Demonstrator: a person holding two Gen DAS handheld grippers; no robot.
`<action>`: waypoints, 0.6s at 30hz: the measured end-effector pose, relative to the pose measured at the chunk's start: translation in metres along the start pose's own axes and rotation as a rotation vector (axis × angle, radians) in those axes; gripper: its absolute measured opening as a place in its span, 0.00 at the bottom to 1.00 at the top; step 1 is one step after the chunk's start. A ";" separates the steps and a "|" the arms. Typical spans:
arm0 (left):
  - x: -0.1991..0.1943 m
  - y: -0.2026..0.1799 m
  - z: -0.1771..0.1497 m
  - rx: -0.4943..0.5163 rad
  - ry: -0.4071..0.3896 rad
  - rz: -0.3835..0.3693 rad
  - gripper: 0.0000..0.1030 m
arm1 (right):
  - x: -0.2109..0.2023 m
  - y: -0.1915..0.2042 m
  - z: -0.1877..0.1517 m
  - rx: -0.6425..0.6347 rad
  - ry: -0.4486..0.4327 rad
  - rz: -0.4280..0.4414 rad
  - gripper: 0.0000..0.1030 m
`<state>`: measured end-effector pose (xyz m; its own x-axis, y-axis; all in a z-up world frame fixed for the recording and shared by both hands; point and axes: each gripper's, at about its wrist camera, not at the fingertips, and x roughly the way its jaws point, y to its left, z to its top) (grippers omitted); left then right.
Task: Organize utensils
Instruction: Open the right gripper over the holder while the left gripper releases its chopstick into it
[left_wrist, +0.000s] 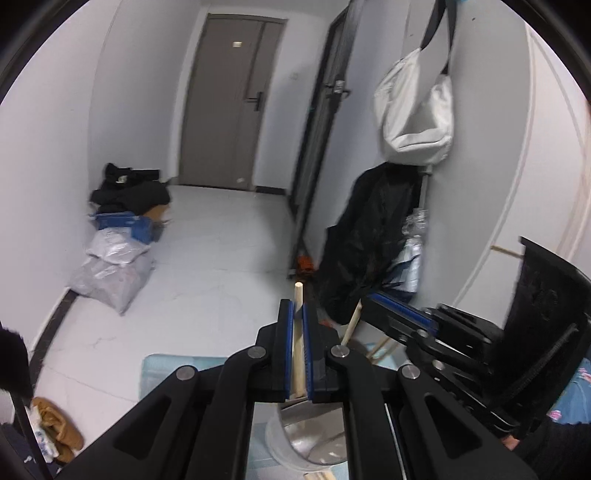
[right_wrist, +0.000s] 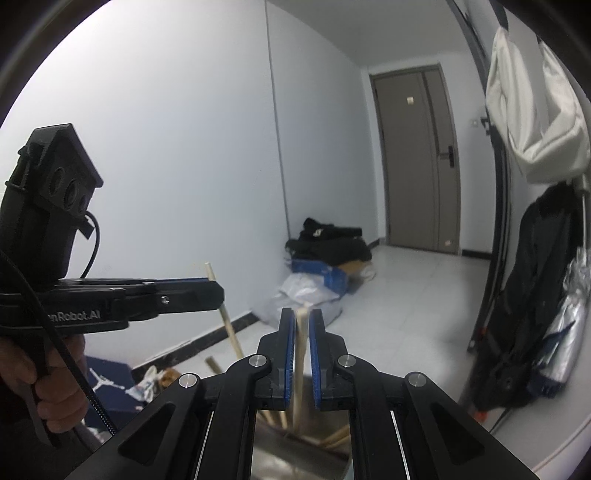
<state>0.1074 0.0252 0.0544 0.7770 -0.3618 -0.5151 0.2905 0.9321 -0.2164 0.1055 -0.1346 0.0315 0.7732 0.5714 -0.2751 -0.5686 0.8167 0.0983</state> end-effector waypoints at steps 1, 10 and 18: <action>0.000 0.000 -0.001 -0.011 0.020 -0.011 0.02 | -0.001 -0.001 -0.003 0.006 0.009 0.001 0.08; -0.014 -0.006 -0.007 -0.034 0.074 0.057 0.30 | -0.026 -0.009 -0.016 0.118 0.043 -0.015 0.17; -0.045 0.007 -0.016 -0.148 -0.011 0.240 0.77 | -0.070 -0.001 -0.018 0.163 0.014 -0.075 0.44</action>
<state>0.0651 0.0480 0.0628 0.8199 -0.1299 -0.5575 0.0132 0.9779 -0.2085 0.0472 -0.1769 0.0337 0.8069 0.5085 -0.3005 -0.4560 0.8597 0.2302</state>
